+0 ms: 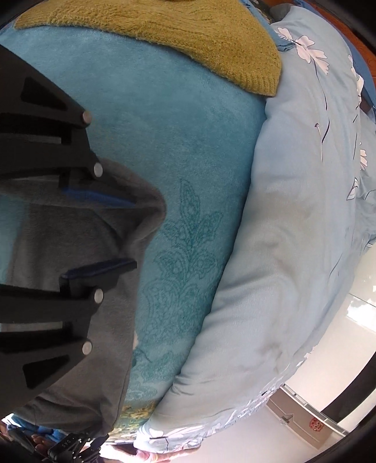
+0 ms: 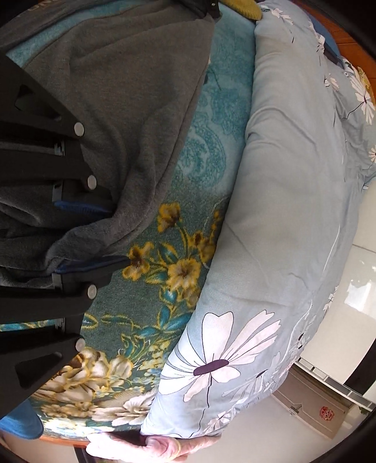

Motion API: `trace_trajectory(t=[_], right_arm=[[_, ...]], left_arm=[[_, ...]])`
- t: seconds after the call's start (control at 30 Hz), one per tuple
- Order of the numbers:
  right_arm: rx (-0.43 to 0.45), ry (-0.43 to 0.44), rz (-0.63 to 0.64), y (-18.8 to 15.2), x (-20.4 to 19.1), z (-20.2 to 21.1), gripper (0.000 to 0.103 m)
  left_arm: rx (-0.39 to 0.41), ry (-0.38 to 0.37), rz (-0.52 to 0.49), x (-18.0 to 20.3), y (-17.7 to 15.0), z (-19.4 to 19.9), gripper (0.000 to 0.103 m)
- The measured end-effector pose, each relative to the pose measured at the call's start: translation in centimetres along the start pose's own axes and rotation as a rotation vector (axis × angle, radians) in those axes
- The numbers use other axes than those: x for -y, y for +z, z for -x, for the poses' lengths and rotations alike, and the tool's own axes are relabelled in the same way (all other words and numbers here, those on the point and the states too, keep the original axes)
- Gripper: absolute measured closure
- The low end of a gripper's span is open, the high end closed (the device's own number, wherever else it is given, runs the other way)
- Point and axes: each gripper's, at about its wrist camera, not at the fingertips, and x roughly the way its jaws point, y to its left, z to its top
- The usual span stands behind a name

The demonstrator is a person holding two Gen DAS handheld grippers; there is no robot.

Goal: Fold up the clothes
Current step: 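Release the sweatshirt with both grippers and smooth it flat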

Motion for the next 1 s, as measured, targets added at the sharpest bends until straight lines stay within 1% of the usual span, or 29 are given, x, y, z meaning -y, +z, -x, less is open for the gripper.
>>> trace_trajectory(t=[0.07,0.13,0.2,0.27,0.33,0.4,0.47,0.53,0.63,0.7,0.77,0.9,0.93,0.97,1.0], right_arm=[[0.038,0.037,-0.009,-0.4,0.5,2.1,0.044],[0.073,0.069,-0.031,-1.1,1.6,4.1,0.041],[0.117,0.084,-0.079,-1.7,2.9,5.6,0.040],[0.148,0.103,-0.170,-3.9,4.9,6.9,0.036],[0.132,0.124,-0.260,-7.1,6.5,7.0,0.036],[0.091,0.141,-0.345,-10.3,7.2,5.4,0.035],[0.069,0.213,-0.407,-12.7,7.4,4.1,0.035],[0.064,0.257,-0.460,-14.0,7.3,3.3,0.036],[0.050,0.309,-0.504,-14.3,6.4,2.1,0.035],[0.035,0.324,-0.507,-14.0,5.5,0.9,0.035],[0.043,0.331,-0.520,-13.5,4.8,0.4,0.035],[0.060,0.357,-0.564,-12.5,4.2,-0.3,0.036],[0.068,0.376,-0.581,-12.2,4.1,-0.5,0.037],[0.080,0.390,-0.586,-11.8,4.0,-0.5,0.041],[0.094,0.403,-0.590,-11.5,3.7,-0.4,0.047]], left_arm=[[0.017,-0.020,-0.024,0.5,-0.9,1.8,0.051],[0.047,-0.029,-0.050,1.0,-1.6,3.9,0.049],[0.099,-0.068,-0.044,1.0,-2.7,6.5,0.048],[0.143,-0.100,-0.019,0.1,-3.6,8.6,0.040],[0.174,-0.099,0.014,-1.3,-5.1,10.0,0.036],[0.192,-0.094,0.053,-2.8,-6.7,10.8,0.035],[0.168,-0.124,0.092,-4.2,-8.5,10.8,0.034],[0.167,-0.122,0.126,-5.6,-10.7,10.9,0.034],[0.171,-0.100,0.157,-7.2,-13.5,11.5,0.034],[0.175,-0.095,0.181,-8.1,-15.0,12.1,0.034],[0.163,-0.107,0.185,-8.5,-15.9,12.3,0.034],[0.169,-0.113,0.181,-8.8,-16.9,12.5,0.034],[0.168,-0.123,0.189,-8.9,-17.1,12.5,0.034],[0.167,-0.131,0.195,-9.0,-17.3,12.5,0.034],[0.165,-0.135,0.196,-9.1,-17.5,12.5,0.034]])
